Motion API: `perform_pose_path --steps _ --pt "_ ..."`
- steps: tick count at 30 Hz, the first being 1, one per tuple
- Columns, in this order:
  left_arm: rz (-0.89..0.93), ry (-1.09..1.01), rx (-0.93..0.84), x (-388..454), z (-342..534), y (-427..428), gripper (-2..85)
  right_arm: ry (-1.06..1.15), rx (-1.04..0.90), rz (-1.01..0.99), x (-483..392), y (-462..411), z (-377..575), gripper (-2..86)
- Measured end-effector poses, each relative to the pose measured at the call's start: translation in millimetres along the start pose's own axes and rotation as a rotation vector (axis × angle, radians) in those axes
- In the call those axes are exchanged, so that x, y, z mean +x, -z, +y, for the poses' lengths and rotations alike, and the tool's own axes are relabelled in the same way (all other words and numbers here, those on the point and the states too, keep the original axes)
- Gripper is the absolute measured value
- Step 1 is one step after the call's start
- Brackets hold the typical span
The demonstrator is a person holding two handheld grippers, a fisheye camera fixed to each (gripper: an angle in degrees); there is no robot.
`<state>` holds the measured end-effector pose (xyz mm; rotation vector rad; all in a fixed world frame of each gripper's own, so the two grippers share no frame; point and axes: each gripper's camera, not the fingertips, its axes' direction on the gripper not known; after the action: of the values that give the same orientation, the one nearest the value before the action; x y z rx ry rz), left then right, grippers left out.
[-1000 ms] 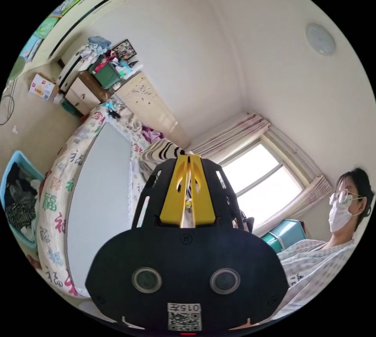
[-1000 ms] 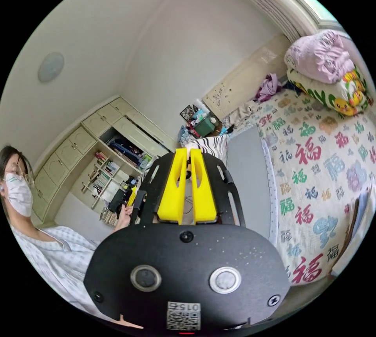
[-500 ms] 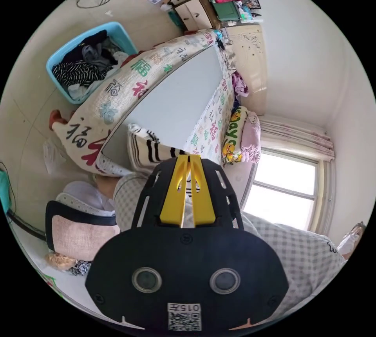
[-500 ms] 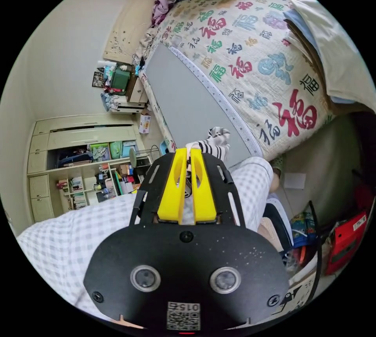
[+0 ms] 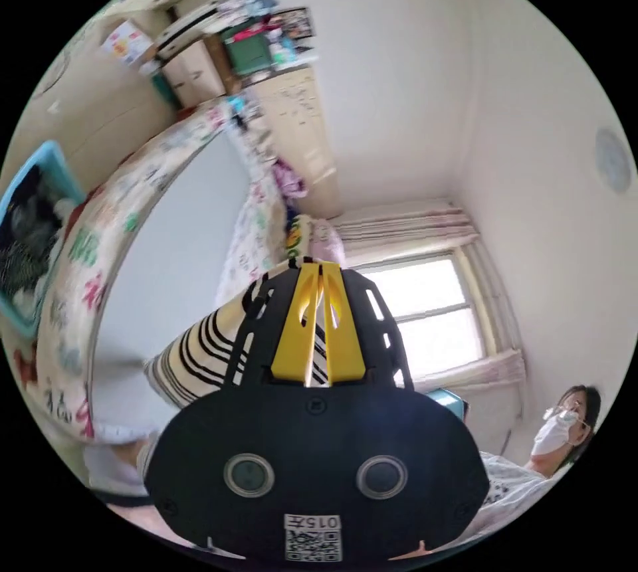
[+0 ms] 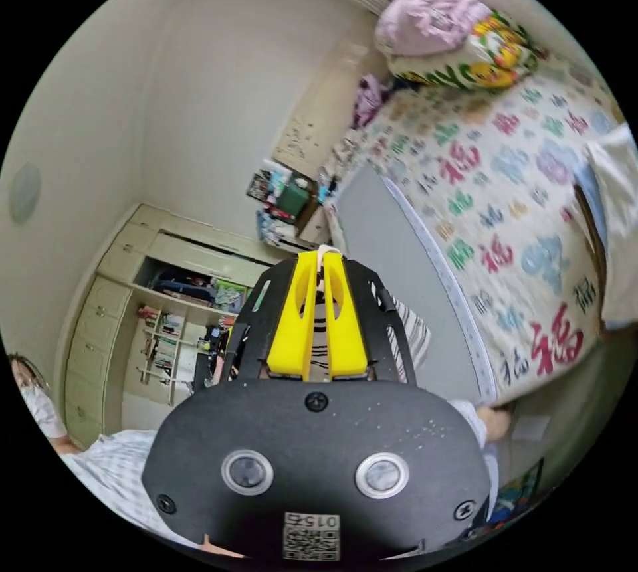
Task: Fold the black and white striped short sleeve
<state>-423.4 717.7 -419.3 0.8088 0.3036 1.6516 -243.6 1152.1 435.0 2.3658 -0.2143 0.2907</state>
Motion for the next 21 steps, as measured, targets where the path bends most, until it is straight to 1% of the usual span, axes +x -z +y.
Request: perform_pose_path --steps 1,2,4,7,9,12,14,16,17,19,20,21 --pt "0.013 -0.083 0.014 38.3 -19.6 1.6 -0.9 0.066 0.033 -0.049 -25.7 3.9 -20.4 0.4" --pt "0.018 -0.123 0.022 56.7 -27.4 3.6 -0.9 0.097 0.047 -0.066 -38.1 6.3 -29.1 0.4" --pt "0.085 -0.253 0.061 118.2 -46.3 18.9 -0.9 0.221 0.074 -0.101 -80.2 15.3 -53.3 0.4" --pt "0.081 -0.345 0.085 162.9 -44.7 42.3 -0.9 0.320 0.087 -0.145 -102.0 25.0 -59.9 0.5" --pt "0.056 -0.352 0.075 169.3 -33.3 54.4 -0.9 0.328 0.066 -0.178 -94.4 26.1 -54.8 0.5" --pt "-0.009 -0.286 0.005 148.1 -7.2 68.0 -0.9 0.264 0.003 -0.185 -50.2 21.3 -33.3 0.5" --pt "-0.097 -0.195 -0.040 121.3 13.9 72.5 -0.9 0.197 -0.087 -0.097 -10.7 8.9 -12.2 0.5" --pt "-0.234 -0.018 -0.080 79.2 53.0 73.7 -0.9 0.105 -0.232 0.120 43.0 -16.9 21.6 0.5" --pt "-0.275 0.017 -0.083 69.9 64.3 73.6 -0.9 0.074 -0.262 0.164 57.9 -24.2 30.0 0.5" --pt "-0.464 0.144 -0.110 34.4 109.1 69.7 -0.9 -0.074 -0.401 0.246 125.2 -56.5 57.0 0.5" --pt "-0.489 0.180 -0.121 24.4 119.9 68.1 -0.9 -0.104 -0.432 0.272 142.8 -65.3 63.1 0.5" --pt "-0.529 0.271 -0.131 4.4 140.6 65.9 -0.8 -0.157 -0.501 0.333 178.9 -84.6 75.7 0.5"
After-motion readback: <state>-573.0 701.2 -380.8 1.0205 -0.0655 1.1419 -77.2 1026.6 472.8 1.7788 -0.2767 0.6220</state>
